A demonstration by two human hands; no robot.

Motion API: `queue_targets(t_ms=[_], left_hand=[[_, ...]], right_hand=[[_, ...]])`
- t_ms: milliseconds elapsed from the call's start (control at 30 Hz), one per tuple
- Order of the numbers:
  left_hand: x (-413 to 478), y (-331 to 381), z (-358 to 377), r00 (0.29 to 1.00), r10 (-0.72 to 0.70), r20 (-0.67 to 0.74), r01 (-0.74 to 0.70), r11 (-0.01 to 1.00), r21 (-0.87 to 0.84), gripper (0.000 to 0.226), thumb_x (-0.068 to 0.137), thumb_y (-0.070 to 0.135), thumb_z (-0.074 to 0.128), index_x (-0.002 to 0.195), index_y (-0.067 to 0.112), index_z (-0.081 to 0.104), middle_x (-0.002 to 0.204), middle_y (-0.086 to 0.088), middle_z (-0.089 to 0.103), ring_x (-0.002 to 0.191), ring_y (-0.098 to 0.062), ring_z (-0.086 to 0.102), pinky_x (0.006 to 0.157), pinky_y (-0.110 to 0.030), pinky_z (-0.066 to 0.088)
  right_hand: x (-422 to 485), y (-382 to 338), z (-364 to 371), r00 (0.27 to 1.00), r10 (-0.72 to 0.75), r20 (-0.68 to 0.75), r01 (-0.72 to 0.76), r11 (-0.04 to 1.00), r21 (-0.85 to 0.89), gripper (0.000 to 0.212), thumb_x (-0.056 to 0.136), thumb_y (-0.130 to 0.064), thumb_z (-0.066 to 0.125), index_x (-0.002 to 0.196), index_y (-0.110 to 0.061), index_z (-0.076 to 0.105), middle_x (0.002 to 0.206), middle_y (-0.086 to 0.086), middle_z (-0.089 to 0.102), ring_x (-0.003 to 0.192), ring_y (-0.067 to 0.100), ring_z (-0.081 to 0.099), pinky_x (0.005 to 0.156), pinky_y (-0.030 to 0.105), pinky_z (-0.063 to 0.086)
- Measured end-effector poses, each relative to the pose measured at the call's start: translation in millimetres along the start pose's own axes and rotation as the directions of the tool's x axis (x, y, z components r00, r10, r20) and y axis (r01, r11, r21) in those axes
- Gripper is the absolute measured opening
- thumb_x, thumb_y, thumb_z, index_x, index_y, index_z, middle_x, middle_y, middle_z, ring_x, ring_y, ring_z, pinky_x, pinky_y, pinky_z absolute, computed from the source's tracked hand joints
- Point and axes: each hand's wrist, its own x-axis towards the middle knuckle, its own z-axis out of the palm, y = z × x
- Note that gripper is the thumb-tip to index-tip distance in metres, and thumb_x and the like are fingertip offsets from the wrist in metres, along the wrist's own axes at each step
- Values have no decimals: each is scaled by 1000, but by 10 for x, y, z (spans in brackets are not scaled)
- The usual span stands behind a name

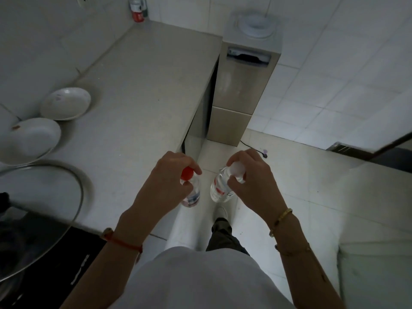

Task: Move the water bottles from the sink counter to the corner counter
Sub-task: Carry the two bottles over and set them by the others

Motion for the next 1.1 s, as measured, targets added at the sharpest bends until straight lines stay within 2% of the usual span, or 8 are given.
queue_targets(t_ms=[200, 300, 433, 500, 600, 767, 933, 1100], left_hand=[[826, 79, 158, 999, 11, -42, -10, 1000, 23, 34, 64, 10, 80, 93, 22, 68, 97, 3, 70, 87, -6, 53, 79, -13, 36], [1227, 163, 211, 998, -18, -60, 20, 999, 26, 33, 64, 10, 81, 92, 21, 68, 96, 2, 70, 86, -7, 53, 77, -11, 34], [1767, 277, 281, 994, -54, -99, 58, 997, 42, 33, 65, 8, 81, 91, 24, 67, 94, 7, 67, 87, -7, 52, 78, -15, 34], [2006, 322, 297, 990, -86, -115, 91, 995, 42, 33, 65, 10, 80, 91, 25, 66, 94, 11, 63, 87, -6, 51, 77, -11, 31], [2334, 348, 293, 987, -104, -124, 110, 993, 40, 33, 66, 8, 78, 92, 25, 66, 93, 11, 62, 89, -8, 51, 76, -12, 31], [2832, 306, 249, 983, -139, -124, 143, 989, 27, 37, 65, 6, 76, 89, 31, 62, 90, 15, 58, 90, -7, 51, 76, -9, 31], [3330, 152, 228, 977, -177, -116, 183, 982, 43, 46, 65, 7, 76, 84, 41, 54, 89, 18, 56, 89, -6, 51, 75, -10, 31], [3883, -90, 184, 978, -164, -131, 171, 984, 45, 46, 64, 6, 76, 83, 42, 54, 86, 21, 56, 85, -4, 51, 73, -10, 33]], right_hand=[[749, 418, -219, 999, -29, 36, 30, 999, -26, 29, 72, -15, 74, 98, -15, 60, 101, 0, 54, 79, 12, 52, 71, 3, 31], [1147, 610, -366, 997, -67, 49, 69, 997, -32, 30, 72, -14, 74, 98, -15, 60, 101, 1, 55, 78, 13, 53, 70, 10, 41], [1711, 853, -499, 989, -126, 76, 129, 991, -35, 30, 73, -17, 76, 99, -14, 61, 104, 3, 58, 81, 11, 52, 72, 9, 37], [1986, 956, -563, 985, -152, 87, 155, 987, -31, 30, 73, -17, 76, 99, -14, 61, 104, 2, 58, 81, 11, 52, 71, 6, 35], [2372, 1070, -640, 977, -190, 98, 192, 981, -8, 28, 73, -14, 75, 97, -15, 59, 99, -3, 53, 78, 11, 52, 67, 8, 38], [2982, 1189, -673, 967, -220, 131, 220, 975, 13, 30, 73, -14, 74, 98, -15, 58, 101, -4, 51, 81, 12, 52, 71, 15, 45], [3600, 1286, -599, 959, -241, 148, 241, 970, 19, 28, 73, -12, 73, 96, -15, 58, 98, -6, 47, 80, 11, 52, 67, 6, 37], [4249, 1319, -472, 952, -269, 148, 266, 963, 38, 27, 73, -13, 73, 95, -14, 58, 99, -4, 48, 79, 11, 52, 69, 16, 45]])
